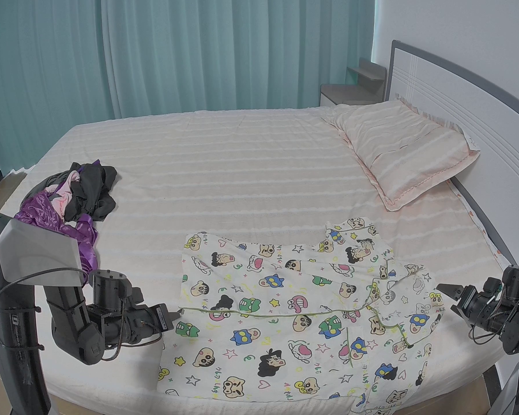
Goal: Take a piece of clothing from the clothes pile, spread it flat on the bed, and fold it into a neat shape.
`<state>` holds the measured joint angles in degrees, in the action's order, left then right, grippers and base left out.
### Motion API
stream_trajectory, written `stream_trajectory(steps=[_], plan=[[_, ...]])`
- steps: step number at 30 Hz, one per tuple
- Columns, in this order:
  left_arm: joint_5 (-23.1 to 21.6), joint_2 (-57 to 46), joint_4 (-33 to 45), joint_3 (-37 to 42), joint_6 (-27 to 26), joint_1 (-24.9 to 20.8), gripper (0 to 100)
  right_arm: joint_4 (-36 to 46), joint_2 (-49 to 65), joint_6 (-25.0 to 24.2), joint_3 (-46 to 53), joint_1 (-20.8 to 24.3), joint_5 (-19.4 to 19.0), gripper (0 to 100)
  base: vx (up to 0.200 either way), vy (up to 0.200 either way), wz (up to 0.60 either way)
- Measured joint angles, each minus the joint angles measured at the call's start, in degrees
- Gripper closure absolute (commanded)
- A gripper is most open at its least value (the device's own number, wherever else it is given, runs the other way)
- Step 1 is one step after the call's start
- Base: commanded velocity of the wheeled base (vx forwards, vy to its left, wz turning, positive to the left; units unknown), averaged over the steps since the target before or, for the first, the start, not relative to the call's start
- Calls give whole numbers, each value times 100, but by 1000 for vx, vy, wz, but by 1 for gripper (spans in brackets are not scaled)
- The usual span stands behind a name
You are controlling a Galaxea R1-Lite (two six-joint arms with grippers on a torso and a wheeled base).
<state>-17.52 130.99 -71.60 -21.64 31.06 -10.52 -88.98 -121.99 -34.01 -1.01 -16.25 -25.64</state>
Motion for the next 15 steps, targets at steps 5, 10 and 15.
stream_trajectory(steps=[5,10,15], plan=[[112,16,0,-60,-13,52,100,0,0,0,0,0,0,0,0,0,0],[211,101,-1,-230,-38,52,100,0,0,0,0,0,0,0,0,0,0],[252,252,-1,-401,-41,44,0,0,0,0,0,-1,0,0,0,0,0]])
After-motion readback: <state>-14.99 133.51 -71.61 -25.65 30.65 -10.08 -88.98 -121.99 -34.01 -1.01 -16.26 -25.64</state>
